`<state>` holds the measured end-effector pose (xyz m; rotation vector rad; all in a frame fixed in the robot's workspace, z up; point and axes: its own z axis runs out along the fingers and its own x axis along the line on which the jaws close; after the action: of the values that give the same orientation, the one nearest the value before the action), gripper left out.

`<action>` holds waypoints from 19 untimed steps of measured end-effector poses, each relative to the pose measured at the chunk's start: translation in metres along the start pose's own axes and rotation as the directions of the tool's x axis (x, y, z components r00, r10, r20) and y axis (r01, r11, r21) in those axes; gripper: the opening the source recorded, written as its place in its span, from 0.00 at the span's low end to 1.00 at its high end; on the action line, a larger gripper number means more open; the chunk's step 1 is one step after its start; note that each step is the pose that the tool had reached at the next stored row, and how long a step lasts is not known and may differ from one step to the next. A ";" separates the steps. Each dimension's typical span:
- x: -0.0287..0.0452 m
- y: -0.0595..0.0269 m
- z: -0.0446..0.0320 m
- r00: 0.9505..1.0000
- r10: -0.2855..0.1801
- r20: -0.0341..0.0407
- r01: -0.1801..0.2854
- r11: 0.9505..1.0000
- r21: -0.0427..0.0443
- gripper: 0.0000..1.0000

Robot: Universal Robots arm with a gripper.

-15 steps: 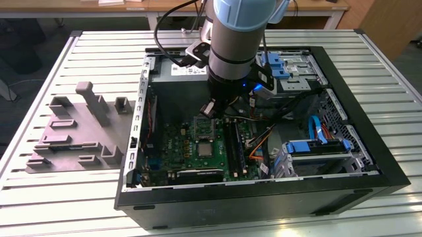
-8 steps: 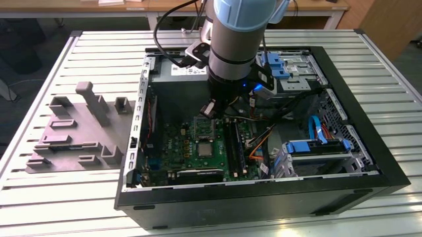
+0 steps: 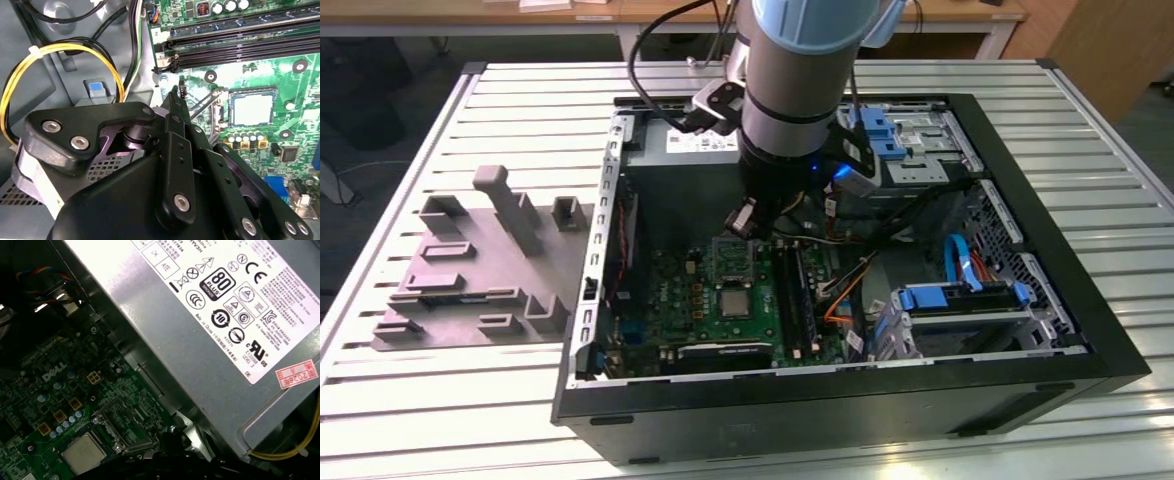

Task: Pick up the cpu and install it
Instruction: 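Close the cpu cover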

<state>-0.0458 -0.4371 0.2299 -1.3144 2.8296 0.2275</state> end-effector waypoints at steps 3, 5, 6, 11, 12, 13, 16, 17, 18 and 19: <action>0.0001 0.0004 -0.0013 1.000 -0.015 -0.015 0.015 1.000 0.009 0.11; 0.0001 0.0004 -0.0013 0.999 -0.035 -0.024 0.035 0.999 0.012 0.11; 0.0002 0.0004 -0.0014 0.999 -0.044 -0.027 0.044 0.999 0.013 0.11; 0.0002 0.0009 -0.0039 0.997 -0.065 -0.031 0.065 0.998 0.011 0.11; 0.0001 0.0011 -0.0045 0.997 -0.065 -0.031 0.065 0.998 0.011 0.11; 0.0002 0.0012 -0.0052 0.997 -0.065 -0.031 0.066 0.998 0.011 0.11; 0.0002 0.0018 -0.0073 0.997 -0.067 -0.032 0.068 0.998 0.009 0.11; 0.0002 0.0019 -0.0076 0.997 -0.070 -0.032 0.070 0.997 0.009 0.11; 0.0002 0.0020 -0.0078 0.997 -0.074 -0.033 0.074 0.997 0.007 0.11; 0.0003 0.0021 -0.0079 0.996 -0.077 -0.034 0.077 0.997 0.006 0.11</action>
<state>-0.0471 -0.4371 0.2379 -1.4363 2.7967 0.1946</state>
